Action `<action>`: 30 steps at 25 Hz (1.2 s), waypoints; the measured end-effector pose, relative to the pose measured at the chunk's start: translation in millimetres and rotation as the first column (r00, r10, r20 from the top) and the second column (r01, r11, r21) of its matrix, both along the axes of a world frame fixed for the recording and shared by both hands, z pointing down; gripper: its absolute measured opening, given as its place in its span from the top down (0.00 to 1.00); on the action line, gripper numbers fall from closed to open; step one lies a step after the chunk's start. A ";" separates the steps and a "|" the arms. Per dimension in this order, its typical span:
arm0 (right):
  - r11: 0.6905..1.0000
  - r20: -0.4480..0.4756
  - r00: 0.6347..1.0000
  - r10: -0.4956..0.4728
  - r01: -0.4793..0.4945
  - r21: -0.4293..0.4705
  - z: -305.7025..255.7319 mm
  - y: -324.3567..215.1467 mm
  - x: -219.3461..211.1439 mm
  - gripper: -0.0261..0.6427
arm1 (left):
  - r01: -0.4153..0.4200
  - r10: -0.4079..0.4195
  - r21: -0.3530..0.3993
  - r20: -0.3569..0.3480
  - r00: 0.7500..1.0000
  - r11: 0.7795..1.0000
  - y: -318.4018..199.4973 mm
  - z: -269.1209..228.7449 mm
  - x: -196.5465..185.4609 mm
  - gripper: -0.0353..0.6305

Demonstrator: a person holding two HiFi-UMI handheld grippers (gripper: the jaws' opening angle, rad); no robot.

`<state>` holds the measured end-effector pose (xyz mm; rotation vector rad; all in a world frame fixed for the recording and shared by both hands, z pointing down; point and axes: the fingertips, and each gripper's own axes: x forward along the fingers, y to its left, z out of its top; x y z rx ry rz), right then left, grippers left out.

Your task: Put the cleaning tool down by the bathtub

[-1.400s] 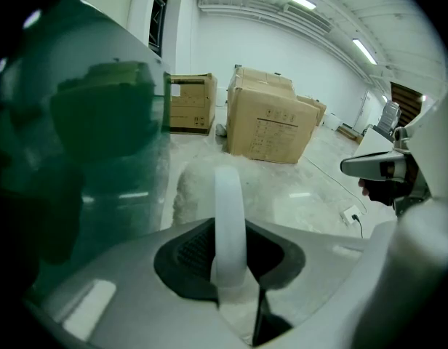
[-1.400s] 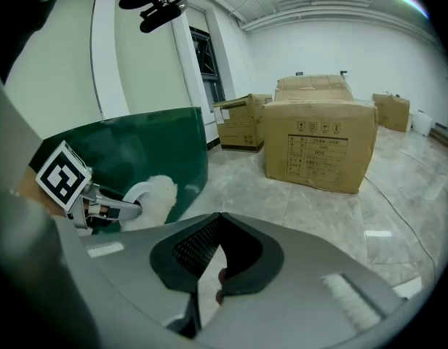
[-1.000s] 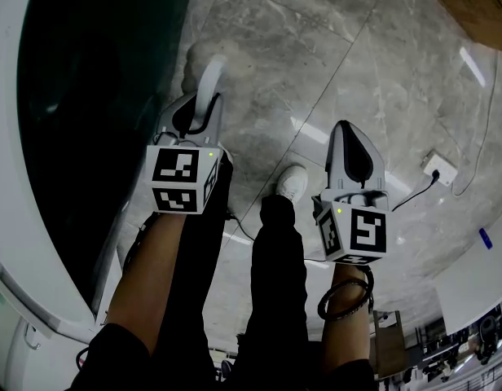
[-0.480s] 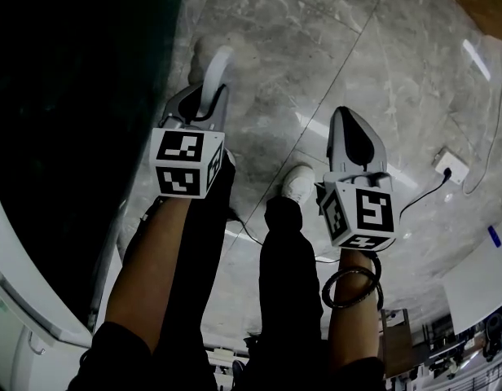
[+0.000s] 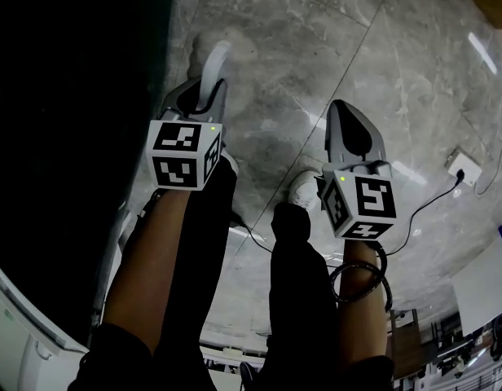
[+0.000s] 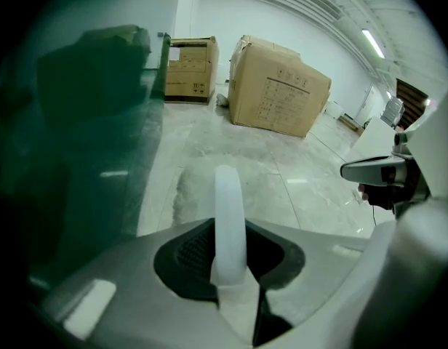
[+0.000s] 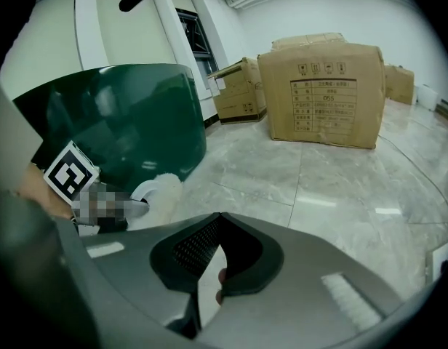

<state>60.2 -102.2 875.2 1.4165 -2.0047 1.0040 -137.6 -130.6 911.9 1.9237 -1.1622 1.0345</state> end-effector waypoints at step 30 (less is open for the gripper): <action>0.998 -0.013 1.000 -0.020 0.019 -0.052 94.8 7.8 -8.2 0.93 | -0.046 0.046 -0.023 0.037 0.998 0.999 4.3 101.3 -22.2 0.82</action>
